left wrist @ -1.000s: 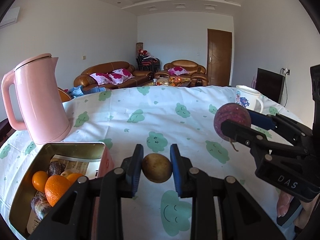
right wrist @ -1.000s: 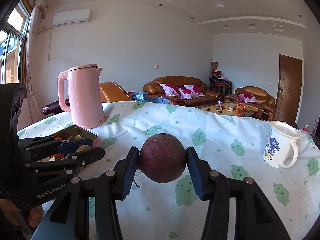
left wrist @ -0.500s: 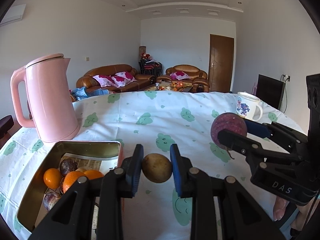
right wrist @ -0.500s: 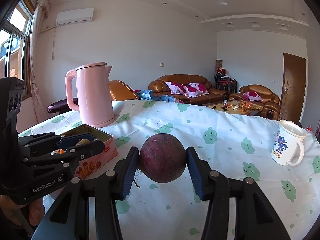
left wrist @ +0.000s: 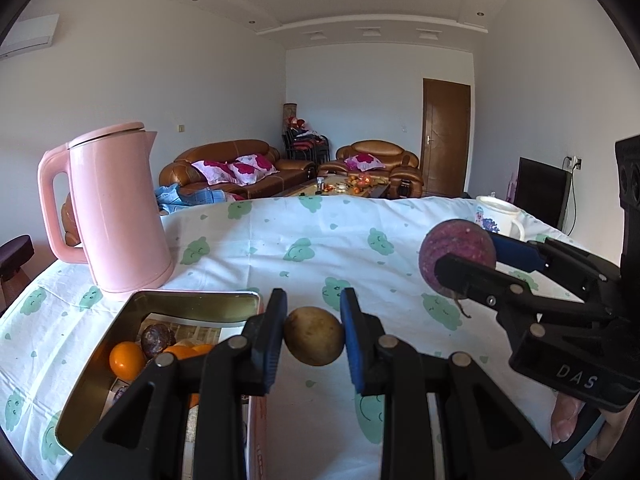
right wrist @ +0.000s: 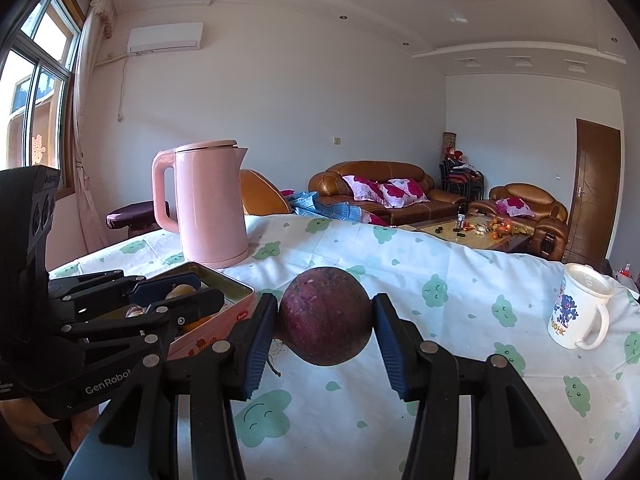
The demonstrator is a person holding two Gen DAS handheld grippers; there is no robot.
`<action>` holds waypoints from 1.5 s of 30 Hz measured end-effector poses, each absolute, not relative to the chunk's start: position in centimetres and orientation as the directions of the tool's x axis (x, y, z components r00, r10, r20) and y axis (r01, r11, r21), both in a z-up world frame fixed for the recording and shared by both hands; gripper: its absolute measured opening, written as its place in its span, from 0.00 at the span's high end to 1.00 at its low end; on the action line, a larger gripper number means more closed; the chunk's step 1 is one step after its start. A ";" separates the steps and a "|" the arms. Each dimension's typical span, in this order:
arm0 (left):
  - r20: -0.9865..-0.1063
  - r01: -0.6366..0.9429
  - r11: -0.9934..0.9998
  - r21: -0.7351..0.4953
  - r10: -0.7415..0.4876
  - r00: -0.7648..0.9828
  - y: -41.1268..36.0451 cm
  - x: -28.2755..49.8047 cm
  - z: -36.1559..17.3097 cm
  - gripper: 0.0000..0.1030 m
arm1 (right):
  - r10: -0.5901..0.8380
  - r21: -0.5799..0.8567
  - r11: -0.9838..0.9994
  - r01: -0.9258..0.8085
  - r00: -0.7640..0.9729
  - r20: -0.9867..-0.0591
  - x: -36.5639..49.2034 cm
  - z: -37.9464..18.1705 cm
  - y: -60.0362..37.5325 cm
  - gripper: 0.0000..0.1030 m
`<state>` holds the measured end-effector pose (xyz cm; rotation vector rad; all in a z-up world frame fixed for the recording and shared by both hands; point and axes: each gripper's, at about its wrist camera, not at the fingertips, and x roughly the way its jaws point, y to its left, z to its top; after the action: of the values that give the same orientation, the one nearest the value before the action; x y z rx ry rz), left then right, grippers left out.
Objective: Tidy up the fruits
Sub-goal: 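Lift the purple-red fruit with the right tool while the left lifts the brown fruit, then carry the purple-red fruit with the right tool while the left carries the brown fruit over the tin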
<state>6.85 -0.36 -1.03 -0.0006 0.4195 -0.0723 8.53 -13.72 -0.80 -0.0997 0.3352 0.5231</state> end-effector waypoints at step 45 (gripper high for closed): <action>-0.387 -0.050 0.999 -0.015 0.040 0.921 5.4 4.9 0.0 0.72 | 0.578 -0.026 0.785 -0.618 0.748 -0.324 8.1 0.6 -7.7 0.51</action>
<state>4.90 5.36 -0.05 -0.0248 0.3970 0.0459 8.06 -7.73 0.55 -0.1348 0.3092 0.6564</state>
